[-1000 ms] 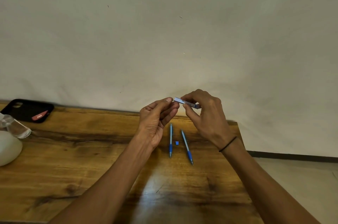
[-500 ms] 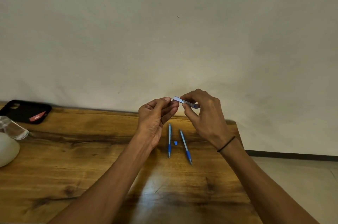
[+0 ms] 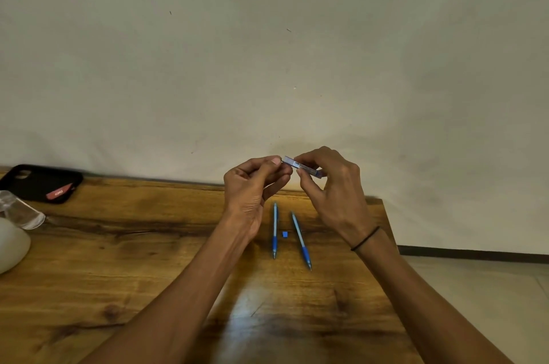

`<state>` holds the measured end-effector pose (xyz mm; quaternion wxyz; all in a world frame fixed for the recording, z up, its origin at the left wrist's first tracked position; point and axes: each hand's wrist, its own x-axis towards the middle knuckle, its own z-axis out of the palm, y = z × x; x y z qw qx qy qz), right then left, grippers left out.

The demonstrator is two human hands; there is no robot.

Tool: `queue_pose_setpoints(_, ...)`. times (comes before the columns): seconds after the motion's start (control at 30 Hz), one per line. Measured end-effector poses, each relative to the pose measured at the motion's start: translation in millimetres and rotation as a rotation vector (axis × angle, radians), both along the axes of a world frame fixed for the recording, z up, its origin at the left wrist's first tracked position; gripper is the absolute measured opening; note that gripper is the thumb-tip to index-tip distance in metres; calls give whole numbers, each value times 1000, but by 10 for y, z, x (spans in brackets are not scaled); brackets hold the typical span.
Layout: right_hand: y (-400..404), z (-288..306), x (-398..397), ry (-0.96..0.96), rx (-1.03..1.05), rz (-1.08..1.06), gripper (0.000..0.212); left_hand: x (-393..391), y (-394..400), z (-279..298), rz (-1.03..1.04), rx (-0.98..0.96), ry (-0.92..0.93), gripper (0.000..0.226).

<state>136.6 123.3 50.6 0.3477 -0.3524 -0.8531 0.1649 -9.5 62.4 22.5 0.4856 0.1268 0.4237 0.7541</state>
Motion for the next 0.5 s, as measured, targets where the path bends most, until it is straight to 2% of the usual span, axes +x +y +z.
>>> queue_pose_setpoints(0.5, -17, -53, -11, 35, -20, -49, 15, 1, 15, 28, -6, 38, 80, 8)
